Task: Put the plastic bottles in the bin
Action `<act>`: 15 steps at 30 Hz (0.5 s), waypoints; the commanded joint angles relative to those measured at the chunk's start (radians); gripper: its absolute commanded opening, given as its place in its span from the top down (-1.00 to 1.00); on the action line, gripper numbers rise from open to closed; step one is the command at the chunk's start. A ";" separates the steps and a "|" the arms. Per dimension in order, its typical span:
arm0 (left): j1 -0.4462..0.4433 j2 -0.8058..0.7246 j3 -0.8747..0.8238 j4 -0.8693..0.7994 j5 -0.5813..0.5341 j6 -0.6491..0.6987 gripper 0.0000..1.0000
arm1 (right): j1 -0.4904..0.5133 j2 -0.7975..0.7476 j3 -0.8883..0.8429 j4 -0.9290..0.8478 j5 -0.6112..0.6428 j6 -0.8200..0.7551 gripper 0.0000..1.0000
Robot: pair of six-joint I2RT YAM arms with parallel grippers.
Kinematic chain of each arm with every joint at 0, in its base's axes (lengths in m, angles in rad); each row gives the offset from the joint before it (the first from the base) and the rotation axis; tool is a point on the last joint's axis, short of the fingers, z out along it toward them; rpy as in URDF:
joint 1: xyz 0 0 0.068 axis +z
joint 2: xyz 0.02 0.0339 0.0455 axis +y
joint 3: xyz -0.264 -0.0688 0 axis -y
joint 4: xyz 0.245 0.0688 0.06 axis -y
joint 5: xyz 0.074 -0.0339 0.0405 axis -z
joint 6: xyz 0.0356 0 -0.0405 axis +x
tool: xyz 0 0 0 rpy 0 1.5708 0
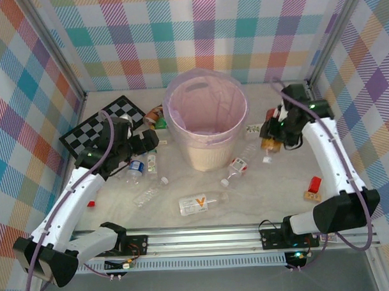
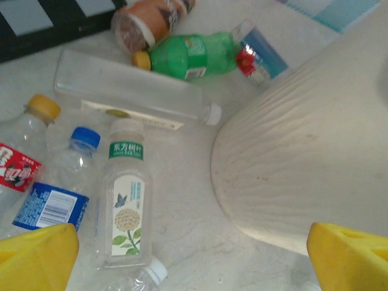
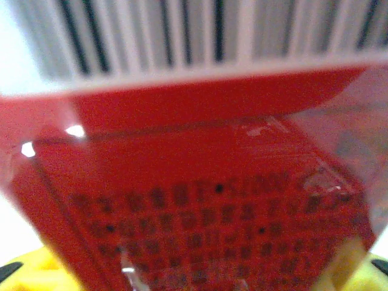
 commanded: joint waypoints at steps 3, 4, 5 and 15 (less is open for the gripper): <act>0.006 0.037 -0.047 0.023 0.063 -0.006 -0.86 | 0.007 0.109 0.481 -0.312 0.034 -0.127 -0.03; 0.005 0.045 -0.047 0.006 0.052 0.005 -0.86 | 0.019 0.143 0.572 -0.340 0.028 -0.134 -0.01; 0.004 0.050 -0.050 -0.005 0.043 0.019 -0.85 | 0.037 0.190 0.686 -0.378 0.017 -0.144 0.00; -0.073 0.055 -0.029 -0.105 0.073 0.154 -0.84 | 0.299 0.493 1.085 -0.252 -0.097 -0.106 0.11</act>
